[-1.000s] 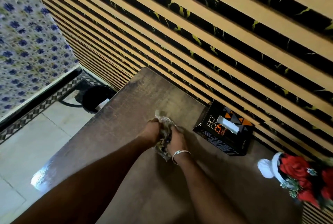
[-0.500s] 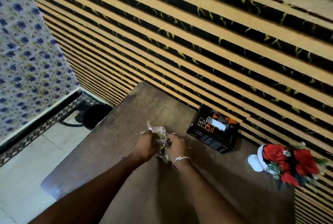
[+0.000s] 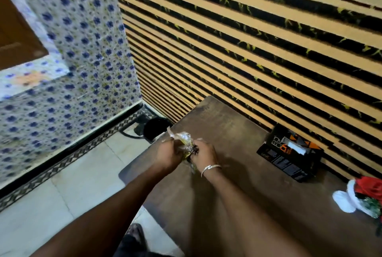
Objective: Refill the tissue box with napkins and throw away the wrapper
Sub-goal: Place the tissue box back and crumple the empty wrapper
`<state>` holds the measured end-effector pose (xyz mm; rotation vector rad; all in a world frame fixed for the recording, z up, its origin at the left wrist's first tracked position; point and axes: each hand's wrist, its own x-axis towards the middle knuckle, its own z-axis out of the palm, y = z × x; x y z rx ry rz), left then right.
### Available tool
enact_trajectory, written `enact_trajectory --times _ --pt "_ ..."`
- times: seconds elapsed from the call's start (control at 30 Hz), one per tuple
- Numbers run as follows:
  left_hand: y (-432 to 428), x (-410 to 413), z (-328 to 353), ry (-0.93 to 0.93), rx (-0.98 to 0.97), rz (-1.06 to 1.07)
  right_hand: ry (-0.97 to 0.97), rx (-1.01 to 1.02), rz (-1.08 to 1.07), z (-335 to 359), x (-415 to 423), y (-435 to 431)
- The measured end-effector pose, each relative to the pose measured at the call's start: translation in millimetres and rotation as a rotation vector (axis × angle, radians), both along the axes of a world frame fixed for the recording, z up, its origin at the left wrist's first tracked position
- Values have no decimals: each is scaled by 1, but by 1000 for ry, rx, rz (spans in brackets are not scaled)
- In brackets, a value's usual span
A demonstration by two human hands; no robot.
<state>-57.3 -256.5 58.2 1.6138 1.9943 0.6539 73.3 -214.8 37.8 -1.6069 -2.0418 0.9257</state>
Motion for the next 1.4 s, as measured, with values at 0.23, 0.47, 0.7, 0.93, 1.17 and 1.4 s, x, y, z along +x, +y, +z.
enact_trajectory --times 0.23,0.47,0.7,0.93,1.17,1.4 --pt "-30 -98 4 -18 59 87 -52 20 102 10 -102 -14" --pt "-56 -220 8 -61 18 137 -109 18 138 12 -227 -35" --pt "-65 -328 3 -154 -44 100 -102 -13 78 13 -325 -46" --pt "-36 -367 -9 -134 -27 34 -205 48 -11 2 -363 -29" --pt "19 -399 -26 -62 -10 -25 -41 -153 -36 -24 -394 23" --pt "110 -429 -56 -60 -63 -92 115 -299 -69 -45 -416 107"
